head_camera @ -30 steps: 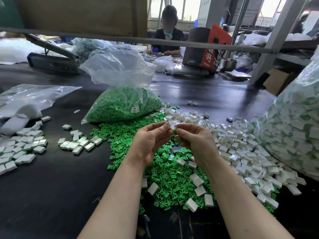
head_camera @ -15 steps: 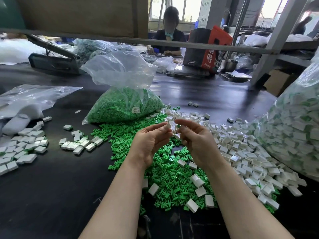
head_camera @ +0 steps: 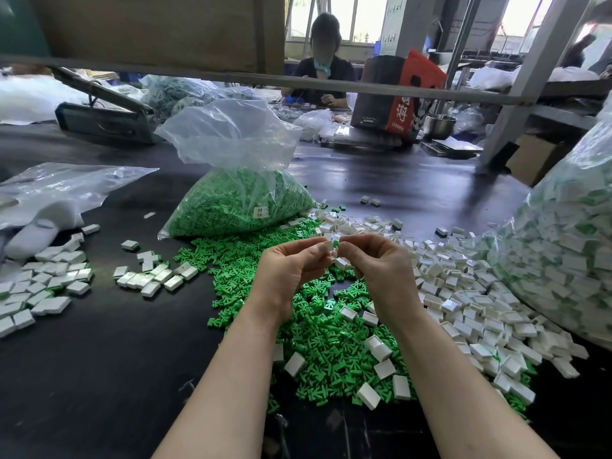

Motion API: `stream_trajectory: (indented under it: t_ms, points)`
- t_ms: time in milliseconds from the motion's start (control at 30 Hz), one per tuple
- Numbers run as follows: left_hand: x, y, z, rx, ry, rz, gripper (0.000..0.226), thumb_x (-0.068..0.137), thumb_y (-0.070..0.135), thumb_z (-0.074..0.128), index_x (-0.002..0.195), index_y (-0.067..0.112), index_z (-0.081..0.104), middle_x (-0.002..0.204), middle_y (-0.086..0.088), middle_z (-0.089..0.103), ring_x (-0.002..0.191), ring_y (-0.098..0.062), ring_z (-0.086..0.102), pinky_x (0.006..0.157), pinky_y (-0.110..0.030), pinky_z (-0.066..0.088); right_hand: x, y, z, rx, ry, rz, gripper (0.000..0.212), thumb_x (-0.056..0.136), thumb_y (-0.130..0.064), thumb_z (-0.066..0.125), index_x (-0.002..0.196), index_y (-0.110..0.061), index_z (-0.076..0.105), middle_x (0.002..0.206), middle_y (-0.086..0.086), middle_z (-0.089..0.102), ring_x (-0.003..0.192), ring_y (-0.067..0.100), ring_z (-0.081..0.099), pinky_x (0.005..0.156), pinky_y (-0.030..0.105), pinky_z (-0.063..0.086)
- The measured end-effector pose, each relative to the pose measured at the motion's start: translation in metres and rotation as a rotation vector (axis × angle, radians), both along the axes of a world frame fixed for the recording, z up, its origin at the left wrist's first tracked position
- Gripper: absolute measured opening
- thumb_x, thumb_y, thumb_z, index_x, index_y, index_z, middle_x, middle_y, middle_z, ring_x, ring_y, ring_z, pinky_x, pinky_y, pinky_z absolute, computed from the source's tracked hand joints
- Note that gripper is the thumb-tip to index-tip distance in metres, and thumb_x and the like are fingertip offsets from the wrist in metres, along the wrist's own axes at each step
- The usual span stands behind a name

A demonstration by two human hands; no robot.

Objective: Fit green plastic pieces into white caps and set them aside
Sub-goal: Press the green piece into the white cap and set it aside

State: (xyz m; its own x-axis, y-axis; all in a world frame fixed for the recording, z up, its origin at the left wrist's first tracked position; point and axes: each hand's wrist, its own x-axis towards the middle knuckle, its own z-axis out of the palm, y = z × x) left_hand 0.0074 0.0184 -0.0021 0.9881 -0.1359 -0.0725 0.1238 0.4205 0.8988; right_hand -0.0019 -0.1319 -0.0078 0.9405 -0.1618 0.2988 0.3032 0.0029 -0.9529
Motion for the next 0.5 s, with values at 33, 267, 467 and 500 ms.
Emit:
stream_trajectory:
  t_ms: [33, 267, 467, 500]
  points:
    - [0.0002, 0.0000, -0.0005, 0.014, -0.015, 0.007, 0.028, 0.064, 0.017, 0.079, 0.090, 0.006, 0.076, 0.081, -0.011, 0.076, 0.068, -0.014, 0.071, 0.060, -0.021, 0.057, 0.0000, 0.0003, 0.0000, -0.012, -0.001, -0.003, 0.009, 0.083, -0.005, 0.075, 0.092, -0.005, 0.074, 0.075, -0.003, 0.074, 0.064, 0.001, 0.064, 0.060, 0.012, 0.048]
    - [0.0015, 0.0002, -0.0043, 0.168, -0.148, 0.046, 0.008, 0.081, 0.005, 0.073, 0.085, 0.011, 0.077, 0.078, -0.008, 0.076, 0.068, -0.013, 0.069, 0.066, -0.021, 0.057, -0.0010, -0.0013, 0.0001, -0.114, -0.001, -0.002, 0.008, 0.080, -0.007, 0.077, 0.086, -0.013, 0.075, 0.079, 0.000, 0.075, 0.071, 0.008, 0.070, 0.065, 0.014, 0.051]
    - [0.0015, -0.0012, -0.0045, 0.259, -0.209, 0.059, 0.008, 0.085, 0.004, 0.070, 0.088, 0.010, 0.075, 0.077, -0.005, 0.075, 0.069, -0.012, 0.069, 0.068, -0.019, 0.056, -0.0021, -0.0029, -0.0045, -0.142, 0.064, 0.011, 0.005, 0.086, -0.013, 0.073, 0.091, -0.012, 0.075, 0.077, 0.000, 0.075, 0.065, 0.005, 0.068, 0.056, 0.013, 0.048]
    - [0.0014, -0.0015, -0.0045, 0.273, -0.214, 0.063, 0.008, 0.085, 0.003, 0.070, 0.088, 0.009, 0.075, 0.076, -0.004, 0.075, 0.069, -0.012, 0.069, 0.067, -0.019, 0.056, -0.0020, -0.0027, -0.0048, -0.161, 0.066, 0.013, 0.003, 0.087, -0.013, 0.073, 0.089, -0.012, 0.075, 0.076, -0.001, 0.075, 0.063, 0.005, 0.067, 0.055, 0.013, 0.048]
